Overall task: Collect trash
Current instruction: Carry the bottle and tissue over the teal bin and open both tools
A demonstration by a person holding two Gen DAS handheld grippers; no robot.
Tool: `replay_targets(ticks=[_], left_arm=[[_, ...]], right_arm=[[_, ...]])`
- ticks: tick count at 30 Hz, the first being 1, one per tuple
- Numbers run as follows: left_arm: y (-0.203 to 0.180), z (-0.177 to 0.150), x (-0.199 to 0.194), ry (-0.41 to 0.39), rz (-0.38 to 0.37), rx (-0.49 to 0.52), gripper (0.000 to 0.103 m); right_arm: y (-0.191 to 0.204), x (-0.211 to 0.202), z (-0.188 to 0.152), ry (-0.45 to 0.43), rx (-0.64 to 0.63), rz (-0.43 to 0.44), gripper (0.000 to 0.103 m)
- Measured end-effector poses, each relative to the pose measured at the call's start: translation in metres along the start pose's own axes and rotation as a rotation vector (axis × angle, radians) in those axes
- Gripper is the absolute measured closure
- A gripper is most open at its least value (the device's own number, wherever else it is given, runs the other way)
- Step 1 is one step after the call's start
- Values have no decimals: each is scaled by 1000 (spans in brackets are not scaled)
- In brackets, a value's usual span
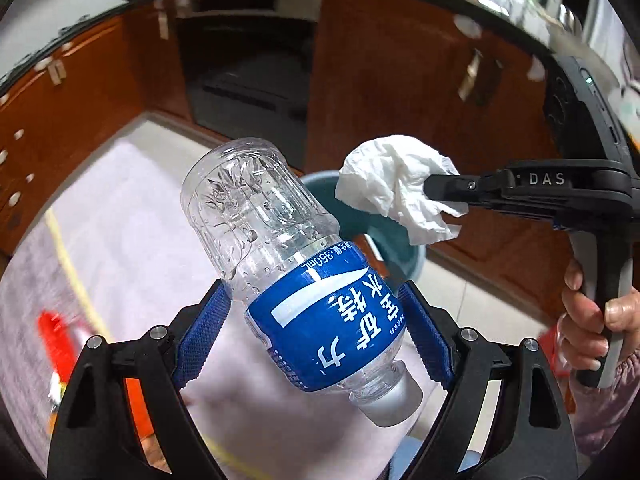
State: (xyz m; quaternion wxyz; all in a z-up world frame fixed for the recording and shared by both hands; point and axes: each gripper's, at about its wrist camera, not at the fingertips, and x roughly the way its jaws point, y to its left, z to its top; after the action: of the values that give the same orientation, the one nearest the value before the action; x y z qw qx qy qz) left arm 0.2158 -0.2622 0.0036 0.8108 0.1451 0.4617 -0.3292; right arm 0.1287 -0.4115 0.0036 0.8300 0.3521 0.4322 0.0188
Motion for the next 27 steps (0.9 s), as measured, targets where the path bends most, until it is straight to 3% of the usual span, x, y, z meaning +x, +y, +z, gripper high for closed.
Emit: replay_targets(ticks=[9, 15, 27], left_arm=[[-36, 28, 95, 134, -3, 81, 17], [-39, 35, 142, 205, 29, 85, 17], [-43, 42, 161, 223, 47, 54, 16]], right_arm=[[-64, 19, 1, 28, 100, -49, 99], [-81, 37, 5, 63, 125, -67, 99], [-83, 58, 9, 97, 132, -83, 99]])
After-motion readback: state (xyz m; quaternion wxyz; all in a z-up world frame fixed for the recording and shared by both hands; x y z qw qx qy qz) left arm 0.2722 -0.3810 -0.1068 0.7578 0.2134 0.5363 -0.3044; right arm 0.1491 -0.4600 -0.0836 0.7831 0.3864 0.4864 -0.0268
